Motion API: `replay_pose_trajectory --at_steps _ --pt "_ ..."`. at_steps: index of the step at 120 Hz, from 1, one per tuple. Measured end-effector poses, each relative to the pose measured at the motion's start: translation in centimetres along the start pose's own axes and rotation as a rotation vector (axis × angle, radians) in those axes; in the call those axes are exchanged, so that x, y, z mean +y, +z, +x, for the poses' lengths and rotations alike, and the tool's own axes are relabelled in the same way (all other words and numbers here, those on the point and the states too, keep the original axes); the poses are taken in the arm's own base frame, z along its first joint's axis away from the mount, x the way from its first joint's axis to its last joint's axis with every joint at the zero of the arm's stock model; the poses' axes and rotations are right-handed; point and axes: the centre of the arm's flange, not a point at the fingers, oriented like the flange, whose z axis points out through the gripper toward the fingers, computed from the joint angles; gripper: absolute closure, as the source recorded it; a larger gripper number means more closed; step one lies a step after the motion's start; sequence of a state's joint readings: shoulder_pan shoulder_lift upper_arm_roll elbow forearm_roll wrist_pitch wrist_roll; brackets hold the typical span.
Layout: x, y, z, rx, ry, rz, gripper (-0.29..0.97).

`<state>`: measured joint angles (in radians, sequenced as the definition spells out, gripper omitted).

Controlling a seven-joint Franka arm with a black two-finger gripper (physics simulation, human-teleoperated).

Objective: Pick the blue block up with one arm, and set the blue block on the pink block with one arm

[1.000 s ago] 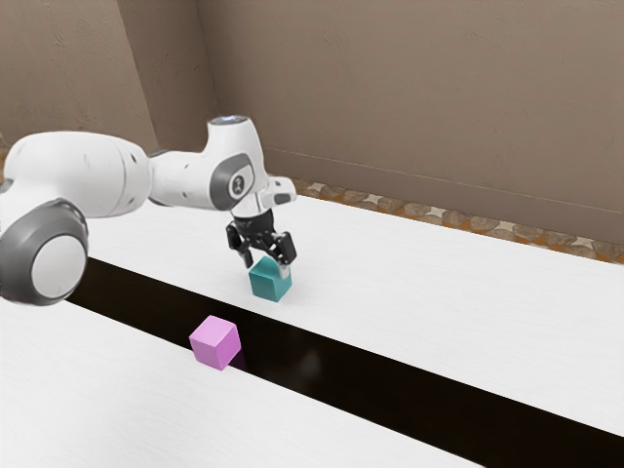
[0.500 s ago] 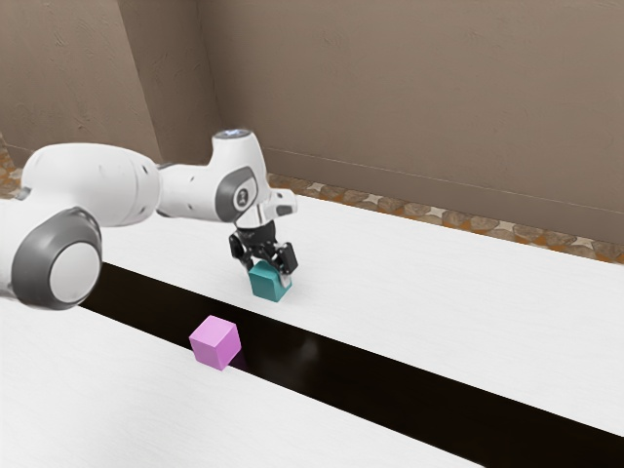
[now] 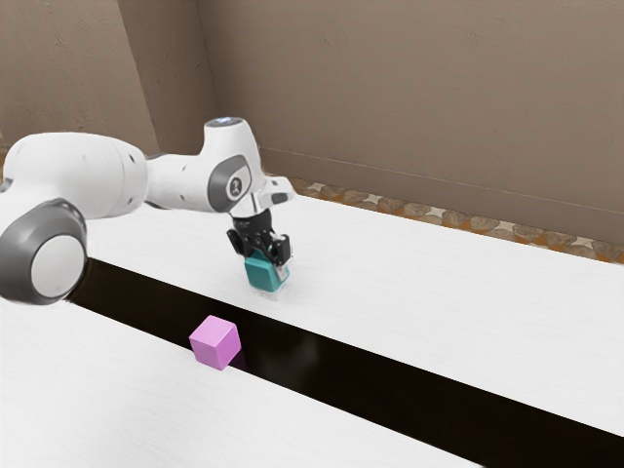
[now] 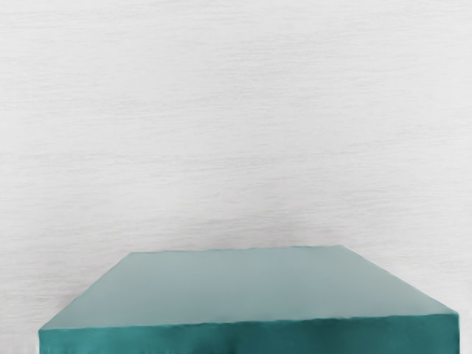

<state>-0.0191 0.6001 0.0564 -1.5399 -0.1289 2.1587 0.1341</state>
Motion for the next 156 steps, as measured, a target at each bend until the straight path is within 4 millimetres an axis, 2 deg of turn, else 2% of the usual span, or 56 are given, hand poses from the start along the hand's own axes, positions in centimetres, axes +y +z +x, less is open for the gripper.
replay_pose_trajectory --at_steps 8,19,36,47,70,82,105,156 --pt "0.1 -2.9 -2.3 0.006 -0.009 0.002 0.43" --pt "1.1 -6.0 -6.9 -0.003 -0.028 -0.002 0.43" --pt "2.2 -7.0 -12.6 -0.04 -0.064 -0.008 0.43" --pt "2.3 -7.1 -14.7 -0.054 -0.089 -0.009 0.43" --pt "2.2 -6.1 -16.7 -0.087 -0.132 -0.012 0.42" --pt "2.1 -5.6 -17.0 -0.1 -0.148 -0.012 0.43" --pt "1.8 -4.0 -16.9 -0.128 -0.17 -0.01 0.41" --pt "1.2 -2.8 -15.7 -0.141 -0.077 0.056 0.4"
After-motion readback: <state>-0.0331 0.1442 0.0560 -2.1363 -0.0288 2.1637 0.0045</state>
